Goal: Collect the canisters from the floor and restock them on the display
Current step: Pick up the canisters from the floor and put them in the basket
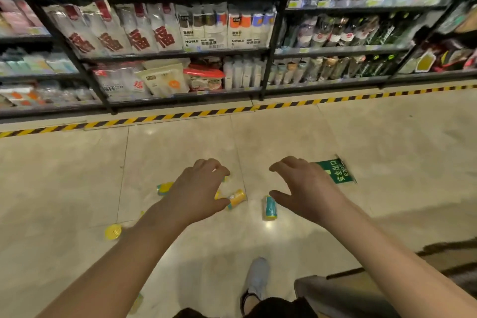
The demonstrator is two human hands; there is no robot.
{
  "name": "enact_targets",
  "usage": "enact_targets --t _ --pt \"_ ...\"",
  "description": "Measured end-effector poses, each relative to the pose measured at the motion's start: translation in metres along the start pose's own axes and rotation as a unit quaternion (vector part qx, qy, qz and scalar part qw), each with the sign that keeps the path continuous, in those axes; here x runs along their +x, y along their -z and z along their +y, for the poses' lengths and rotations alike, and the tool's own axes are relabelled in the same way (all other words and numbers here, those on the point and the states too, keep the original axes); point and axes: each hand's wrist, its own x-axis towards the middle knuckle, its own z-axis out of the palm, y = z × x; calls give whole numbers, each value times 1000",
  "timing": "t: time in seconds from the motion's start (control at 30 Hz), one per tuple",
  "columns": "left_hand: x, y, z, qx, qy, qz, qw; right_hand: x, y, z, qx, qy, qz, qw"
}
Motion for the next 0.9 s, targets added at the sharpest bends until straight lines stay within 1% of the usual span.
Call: enact_targets --t 0.07,0.2,0.3,0.4,0.57,0.73,0.9 --pt "33 -9 2 -3 -4 -15 1000 18 -13 26 -5 -13 -20 1000" --pt "95 -35 -2 -13 -6 -60 998 49 -51 67 26 -41 -39 998" --pt "140 -64 -14 -14 -3 -99 995 74 -87 93 -2 -47 -62 997" --pt "175 -100 -29 -26 -4 -107 994 95 -128 118 -3 -50 -65 997" --pt "240 -190 -53 -19 -4 -142 990 134 -226 156 -18 -57 -84 995" --pt "293 -304 -83 3 1 -159 987 172 -351 193 -23 -87 -79 993" --pt "338 -422 -109 16 2 -207 978 207 -468 226 -22 -95 -102 990"
